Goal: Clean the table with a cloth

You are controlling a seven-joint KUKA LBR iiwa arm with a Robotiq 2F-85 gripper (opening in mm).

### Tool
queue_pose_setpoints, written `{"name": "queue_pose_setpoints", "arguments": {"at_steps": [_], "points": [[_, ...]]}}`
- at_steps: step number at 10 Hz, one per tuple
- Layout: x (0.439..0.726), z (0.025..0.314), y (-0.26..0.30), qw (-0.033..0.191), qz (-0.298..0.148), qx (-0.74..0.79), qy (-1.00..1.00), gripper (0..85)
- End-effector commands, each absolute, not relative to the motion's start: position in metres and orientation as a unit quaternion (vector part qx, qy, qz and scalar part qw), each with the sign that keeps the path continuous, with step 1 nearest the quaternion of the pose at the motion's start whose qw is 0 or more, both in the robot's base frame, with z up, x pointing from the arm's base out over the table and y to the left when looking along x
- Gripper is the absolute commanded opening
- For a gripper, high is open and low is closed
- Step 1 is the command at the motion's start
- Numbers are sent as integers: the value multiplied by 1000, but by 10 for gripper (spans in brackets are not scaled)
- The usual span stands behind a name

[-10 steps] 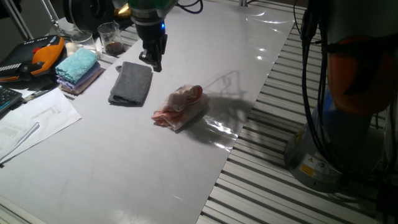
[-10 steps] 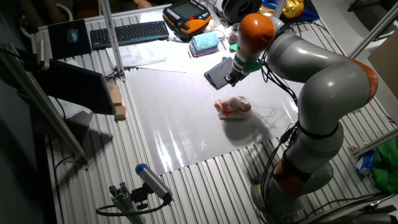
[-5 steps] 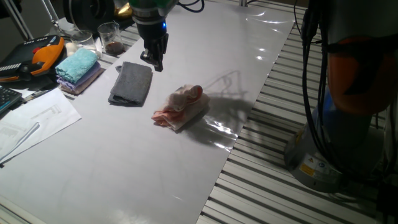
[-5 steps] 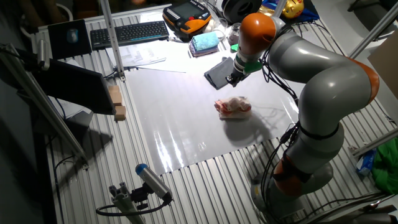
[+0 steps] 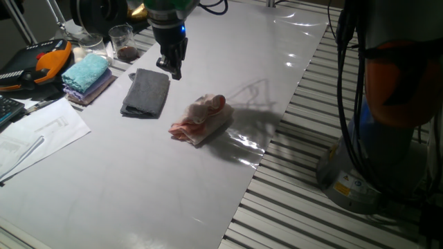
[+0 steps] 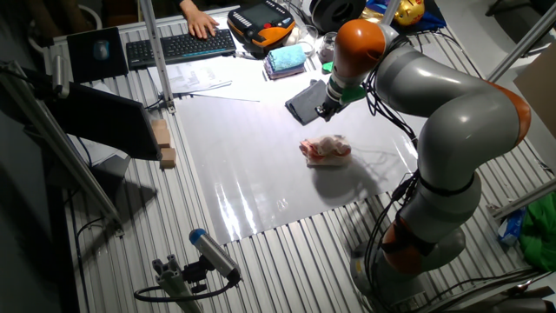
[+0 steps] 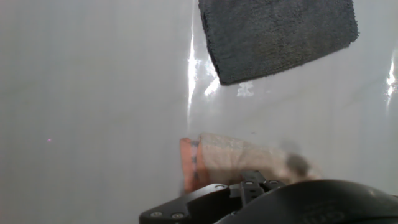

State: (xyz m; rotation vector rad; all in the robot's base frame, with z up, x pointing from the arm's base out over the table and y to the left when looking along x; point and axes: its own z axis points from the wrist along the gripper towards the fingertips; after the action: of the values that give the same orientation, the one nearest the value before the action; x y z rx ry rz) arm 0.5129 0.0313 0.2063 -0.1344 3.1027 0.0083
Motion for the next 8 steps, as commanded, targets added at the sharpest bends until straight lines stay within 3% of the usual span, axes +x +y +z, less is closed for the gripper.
{"name": "queue_pose_setpoints", "arguments": {"at_steps": [1,8], "points": [[513,206,31,19,3,-44,999,0],[512,207,30,20,3,-47,999,0]]}}
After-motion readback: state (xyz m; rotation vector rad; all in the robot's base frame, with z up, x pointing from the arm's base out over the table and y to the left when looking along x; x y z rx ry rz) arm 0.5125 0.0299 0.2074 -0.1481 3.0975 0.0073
